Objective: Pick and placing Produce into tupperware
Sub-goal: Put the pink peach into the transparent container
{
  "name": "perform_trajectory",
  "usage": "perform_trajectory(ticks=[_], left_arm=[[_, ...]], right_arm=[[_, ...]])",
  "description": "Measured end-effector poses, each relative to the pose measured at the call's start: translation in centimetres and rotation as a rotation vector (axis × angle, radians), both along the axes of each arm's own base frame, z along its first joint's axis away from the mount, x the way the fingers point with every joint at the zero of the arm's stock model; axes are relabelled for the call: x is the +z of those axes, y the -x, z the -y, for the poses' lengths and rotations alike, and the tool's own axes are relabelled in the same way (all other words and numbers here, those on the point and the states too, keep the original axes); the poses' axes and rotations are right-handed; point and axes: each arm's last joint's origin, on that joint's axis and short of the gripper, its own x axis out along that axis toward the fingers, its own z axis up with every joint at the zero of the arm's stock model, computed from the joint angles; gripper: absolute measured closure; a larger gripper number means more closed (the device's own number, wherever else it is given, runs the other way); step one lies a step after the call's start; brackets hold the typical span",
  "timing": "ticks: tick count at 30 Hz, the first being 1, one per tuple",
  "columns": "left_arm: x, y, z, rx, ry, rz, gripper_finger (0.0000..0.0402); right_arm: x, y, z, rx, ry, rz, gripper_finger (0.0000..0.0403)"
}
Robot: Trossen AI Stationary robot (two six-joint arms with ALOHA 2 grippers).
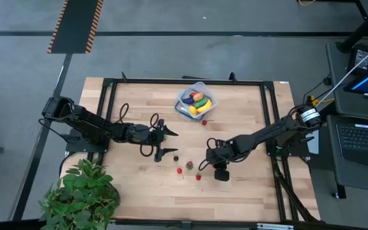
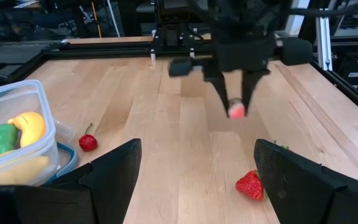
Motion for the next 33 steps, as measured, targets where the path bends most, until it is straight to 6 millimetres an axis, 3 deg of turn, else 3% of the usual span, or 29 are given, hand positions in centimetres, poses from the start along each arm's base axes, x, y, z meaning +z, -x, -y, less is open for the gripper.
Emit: perform_trajectory(ticks=[9,15,21,33], left_arm=[[0.1,0.0,0.0,0.000,0.001,0.007,0.0096],[0.1,0.0,0.0,0.000,0.001,0.011,0.0096],[0.1,0.0,0.0,0.000,0.001,0.010,0.0096],[0.1,0.0,0.0,0.000,0.000,0.007,0.0096]], right_arm=[[4.8,2.6,1.6,-0.075,0.164,0.164,0.0310],[5.8,5.7,2.8,-0.157,0.148,0.366,0.0310],[5.0,8.0,3.6,-0.153,0.116,0.564,0.0313],[1.3,11.3,4.7,-0.098,0.053,0.992,0.0314]])
